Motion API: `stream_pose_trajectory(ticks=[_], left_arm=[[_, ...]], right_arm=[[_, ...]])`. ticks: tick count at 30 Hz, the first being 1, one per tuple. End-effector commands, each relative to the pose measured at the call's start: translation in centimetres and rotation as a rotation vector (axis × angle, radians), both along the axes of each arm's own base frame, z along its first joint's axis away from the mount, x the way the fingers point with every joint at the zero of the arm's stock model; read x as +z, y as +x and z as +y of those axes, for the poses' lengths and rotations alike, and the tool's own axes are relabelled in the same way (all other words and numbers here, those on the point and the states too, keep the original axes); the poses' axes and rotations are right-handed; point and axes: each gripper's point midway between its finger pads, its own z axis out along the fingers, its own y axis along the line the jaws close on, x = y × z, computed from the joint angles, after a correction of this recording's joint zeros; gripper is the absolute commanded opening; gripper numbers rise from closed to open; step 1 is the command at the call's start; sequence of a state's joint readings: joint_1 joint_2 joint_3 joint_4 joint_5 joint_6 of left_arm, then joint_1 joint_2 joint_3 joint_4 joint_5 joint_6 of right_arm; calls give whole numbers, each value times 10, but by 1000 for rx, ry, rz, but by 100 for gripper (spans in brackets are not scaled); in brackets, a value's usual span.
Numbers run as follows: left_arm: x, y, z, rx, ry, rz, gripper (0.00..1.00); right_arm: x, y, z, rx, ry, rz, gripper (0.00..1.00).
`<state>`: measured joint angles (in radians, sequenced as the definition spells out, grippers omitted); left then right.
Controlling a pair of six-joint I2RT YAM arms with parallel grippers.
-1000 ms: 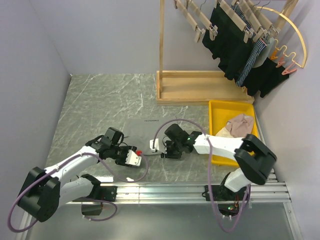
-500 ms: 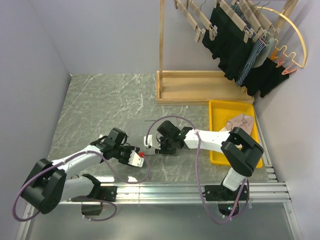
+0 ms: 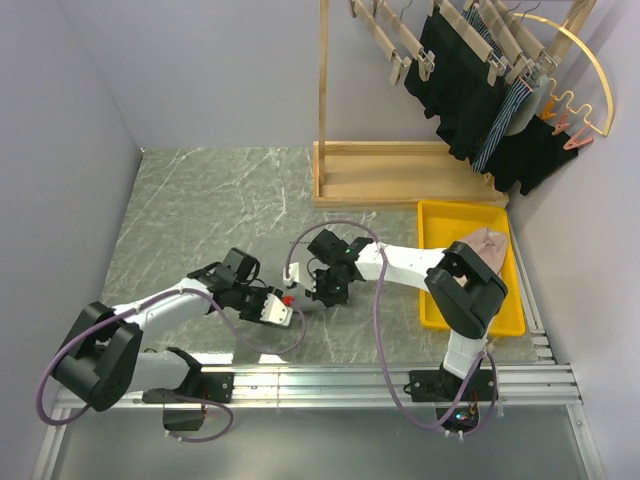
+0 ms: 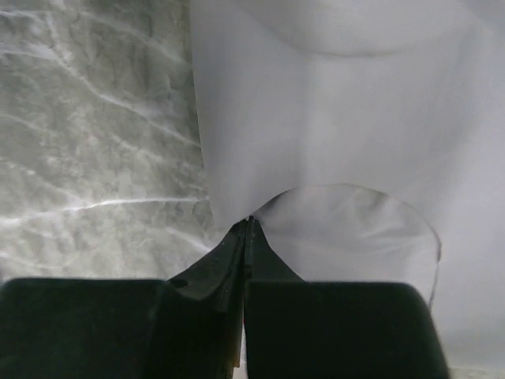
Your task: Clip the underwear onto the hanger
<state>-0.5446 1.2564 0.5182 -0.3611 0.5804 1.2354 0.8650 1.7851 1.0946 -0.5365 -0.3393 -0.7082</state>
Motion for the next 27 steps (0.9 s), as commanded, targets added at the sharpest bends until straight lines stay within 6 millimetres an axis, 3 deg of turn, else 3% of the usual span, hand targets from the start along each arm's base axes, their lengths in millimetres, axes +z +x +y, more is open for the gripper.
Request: stream_pose_trajectory(ticks=[1, 6, 8, 15, 23, 27], left_arm=[[16, -12, 7, 30, 18, 86, 42], [37, -39, 16, 106, -39, 198, 43], [34, -44, 17, 146, -48, 227, 43], [37, -39, 9, 218, -96, 285, 43], [40, -34, 19, 129, -74, 127, 43], [46, -30, 23, 179, -93, 175, 42]], right_arm=[[13, -7, 0, -49, 23, 119, 0], [21, -8, -2, -90, 55, 164, 0], [21, -10, -3, -100, 58, 179, 0], [18, -27, -10, -113, 24, 279, 0], [17, -63, -32, -14, -43, 378, 0], [14, -74, -45, 34, -72, 380, 0]])
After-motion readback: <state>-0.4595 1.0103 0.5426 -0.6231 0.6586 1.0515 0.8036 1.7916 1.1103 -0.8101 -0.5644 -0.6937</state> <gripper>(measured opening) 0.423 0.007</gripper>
